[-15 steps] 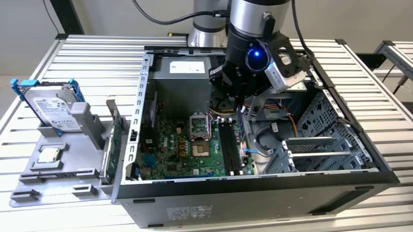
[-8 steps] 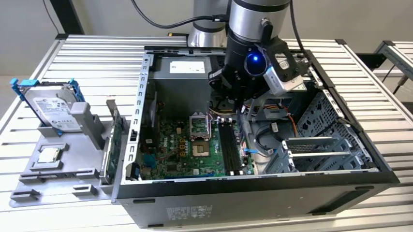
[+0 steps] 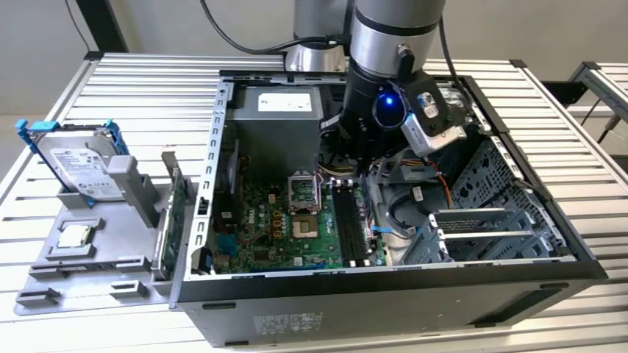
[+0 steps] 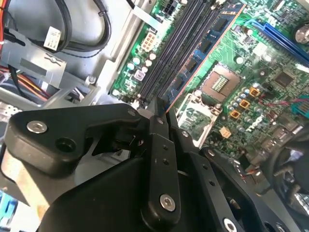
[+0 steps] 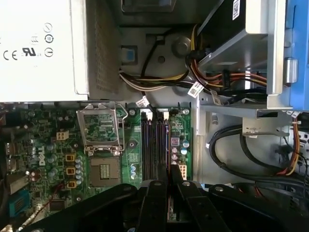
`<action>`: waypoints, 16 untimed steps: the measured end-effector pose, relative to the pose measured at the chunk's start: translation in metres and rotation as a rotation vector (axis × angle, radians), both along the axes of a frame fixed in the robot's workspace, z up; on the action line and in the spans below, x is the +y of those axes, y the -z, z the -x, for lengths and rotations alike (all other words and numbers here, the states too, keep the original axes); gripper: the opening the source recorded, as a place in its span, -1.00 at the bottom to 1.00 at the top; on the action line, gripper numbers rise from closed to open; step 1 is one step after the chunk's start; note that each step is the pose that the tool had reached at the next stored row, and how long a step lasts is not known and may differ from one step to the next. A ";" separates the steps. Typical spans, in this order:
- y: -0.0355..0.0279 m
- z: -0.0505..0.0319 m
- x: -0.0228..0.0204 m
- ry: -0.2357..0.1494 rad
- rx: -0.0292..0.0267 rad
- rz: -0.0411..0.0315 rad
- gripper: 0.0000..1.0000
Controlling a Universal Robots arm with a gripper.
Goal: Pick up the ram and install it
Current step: 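Insert the ram into the slot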
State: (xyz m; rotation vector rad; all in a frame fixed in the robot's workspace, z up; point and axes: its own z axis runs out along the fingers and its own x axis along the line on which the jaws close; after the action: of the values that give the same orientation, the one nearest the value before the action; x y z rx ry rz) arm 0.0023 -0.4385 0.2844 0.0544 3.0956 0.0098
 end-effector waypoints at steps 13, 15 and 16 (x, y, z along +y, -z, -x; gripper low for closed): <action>0.0178 -0.0020 -0.0005 0.000 0.0025 0.0001 -1.00; 0.0214 -0.0021 -0.0020 0.000 0.0026 0.0001 -1.00; 0.0233 -0.0021 -0.0030 0.000 0.0026 0.0002 -1.00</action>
State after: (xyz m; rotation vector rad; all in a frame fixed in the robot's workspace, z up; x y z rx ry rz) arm 0.0044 -0.4415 0.2611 0.0544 3.0982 0.0094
